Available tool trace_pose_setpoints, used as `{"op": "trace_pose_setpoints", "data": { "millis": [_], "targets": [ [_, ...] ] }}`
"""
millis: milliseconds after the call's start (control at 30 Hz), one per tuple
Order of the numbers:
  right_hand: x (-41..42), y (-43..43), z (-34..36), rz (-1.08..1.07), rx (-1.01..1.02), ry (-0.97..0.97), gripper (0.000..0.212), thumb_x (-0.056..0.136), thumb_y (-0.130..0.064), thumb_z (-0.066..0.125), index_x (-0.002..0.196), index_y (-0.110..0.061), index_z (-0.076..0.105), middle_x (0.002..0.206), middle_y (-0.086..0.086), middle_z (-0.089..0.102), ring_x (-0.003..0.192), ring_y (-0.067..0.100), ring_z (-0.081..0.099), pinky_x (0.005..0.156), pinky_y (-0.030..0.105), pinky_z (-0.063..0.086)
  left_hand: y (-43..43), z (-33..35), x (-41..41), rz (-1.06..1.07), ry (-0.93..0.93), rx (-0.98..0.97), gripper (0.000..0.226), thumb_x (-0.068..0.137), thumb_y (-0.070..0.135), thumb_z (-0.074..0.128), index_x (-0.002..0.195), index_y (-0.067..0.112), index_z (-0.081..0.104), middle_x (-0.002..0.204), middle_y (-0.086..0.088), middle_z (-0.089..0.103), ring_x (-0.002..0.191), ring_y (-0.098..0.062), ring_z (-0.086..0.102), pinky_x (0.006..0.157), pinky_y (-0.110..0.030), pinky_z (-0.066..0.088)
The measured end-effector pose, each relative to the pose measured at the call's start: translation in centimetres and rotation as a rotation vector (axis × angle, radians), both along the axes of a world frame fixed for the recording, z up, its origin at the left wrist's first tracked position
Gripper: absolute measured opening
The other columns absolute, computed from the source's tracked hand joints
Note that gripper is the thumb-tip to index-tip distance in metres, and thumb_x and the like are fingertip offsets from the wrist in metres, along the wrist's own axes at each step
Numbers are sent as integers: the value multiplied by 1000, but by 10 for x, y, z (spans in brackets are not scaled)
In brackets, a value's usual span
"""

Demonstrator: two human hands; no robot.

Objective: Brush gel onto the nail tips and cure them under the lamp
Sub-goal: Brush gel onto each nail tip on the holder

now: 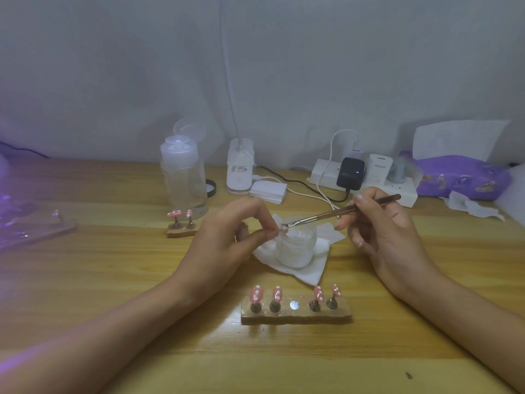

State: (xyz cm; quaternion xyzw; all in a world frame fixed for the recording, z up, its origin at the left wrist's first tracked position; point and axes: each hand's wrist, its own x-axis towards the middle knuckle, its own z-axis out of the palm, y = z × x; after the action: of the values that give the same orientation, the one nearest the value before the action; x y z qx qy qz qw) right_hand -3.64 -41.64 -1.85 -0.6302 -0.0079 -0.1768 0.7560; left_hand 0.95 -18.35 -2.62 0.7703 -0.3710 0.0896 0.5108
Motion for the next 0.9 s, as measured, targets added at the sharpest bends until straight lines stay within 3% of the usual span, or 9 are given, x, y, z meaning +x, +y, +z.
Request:
{"op": "trace_pose_setpoints", "data": {
  "millis": [200, 333, 467, 600, 733, 900],
  "targets": [
    [-2, 1, 2, 12, 0, -32, 17, 89, -32, 56, 75, -22, 54, 64, 8, 68, 40, 11, 43, 39, 20, 26, 0, 0, 0, 9, 4, -2, 14, 88, 10, 73, 80, 19, 65, 82, 19, 62, 50, -6, 42, 54, -12, 35],
    [-1, 0, 1, -47, 16, -1, 20, 96, -22, 52, 77, -18, 51, 60, 7, 67, 38, 9, 41, 38, 19, 24, -1, 0, -1, 23, 16, -8, 18, 86, 9, 75, 77, 21, 66, 80, 16, 62, 52, -6, 42, 55, -10, 33],
    [-3, 2, 3, 3, -23, -32, 18, 91, -30, 53, 78, -18, 51, 64, 9, 68, 39, 11, 42, 40, 21, 26, -1, 1, -1, 15, 10, -18, 17, 85, 8, 76, 77, 20, 67, 82, 11, 64, 54, -5, 47, 54, -10, 35],
    [-1, 0, 1, -53, 13, -12, 23, 99, -20, 50, 75, -19, 51, 60, 8, 66, 38, 10, 39, 41, 22, 22, 0, 2, -2, 23, 11, -11, 17, 85, 7, 76, 76, 19, 67, 80, 10, 65, 55, -3, 50, 54, -9, 35],
    [-3, 2, 2, 17, -12, -45, 18, 91, -30, 55, 75, -21, 54, 64, 9, 68, 39, 11, 42, 40, 20, 27, -1, 2, -2, 24, 7, -9, 18, 85, 6, 76, 76, 19, 67, 79, 10, 66, 58, -1, 53, 54, -8, 36],
    [-1, -1, 0, -48, 3, -25, 22, 99, -19, 49, 77, -16, 50, 60, 8, 66, 36, 10, 38, 39, 20, 24, -1, 2, -3, 33, 28, -5, 18, 85, 7, 76, 76, 19, 67, 78, 8, 67, 58, -1, 55, 53, -8, 37]
  ]
}}
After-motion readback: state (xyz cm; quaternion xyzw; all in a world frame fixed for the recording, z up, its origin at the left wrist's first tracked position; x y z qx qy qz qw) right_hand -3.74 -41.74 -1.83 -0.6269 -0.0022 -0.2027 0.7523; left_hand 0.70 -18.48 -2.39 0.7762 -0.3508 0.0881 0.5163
